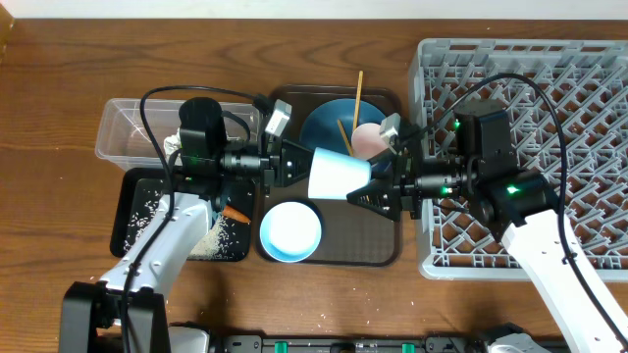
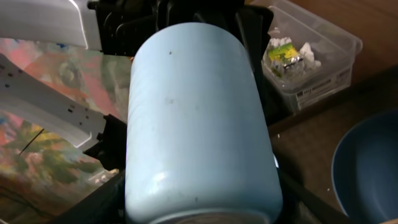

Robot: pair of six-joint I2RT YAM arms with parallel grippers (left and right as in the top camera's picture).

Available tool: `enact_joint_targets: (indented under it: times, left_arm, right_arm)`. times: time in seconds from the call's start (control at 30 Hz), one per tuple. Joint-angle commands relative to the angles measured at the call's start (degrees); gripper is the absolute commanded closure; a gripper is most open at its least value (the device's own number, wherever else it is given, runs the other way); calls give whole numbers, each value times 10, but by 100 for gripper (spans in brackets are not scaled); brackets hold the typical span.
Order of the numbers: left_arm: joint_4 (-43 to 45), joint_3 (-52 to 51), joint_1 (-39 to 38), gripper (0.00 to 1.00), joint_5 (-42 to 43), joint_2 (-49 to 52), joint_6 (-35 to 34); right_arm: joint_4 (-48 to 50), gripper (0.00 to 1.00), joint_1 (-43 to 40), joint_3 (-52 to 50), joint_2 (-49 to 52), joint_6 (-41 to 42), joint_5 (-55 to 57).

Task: Sort waste into correct bins and load items into the dishwasher rack
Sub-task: 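Grasp the light-blue cup with the right gripper from the left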

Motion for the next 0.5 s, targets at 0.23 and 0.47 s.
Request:
enact_joint_targets:
  times: [0.23,0.47]
  left_arm:
    - [2,-1,-9,87,9,-5,1]
    - [2,-1,-9,71,2,-5,5]
  right_arm:
    - [19,40,-15,10,0,16,11]
    - [23,43,-26,10,0,31,11]
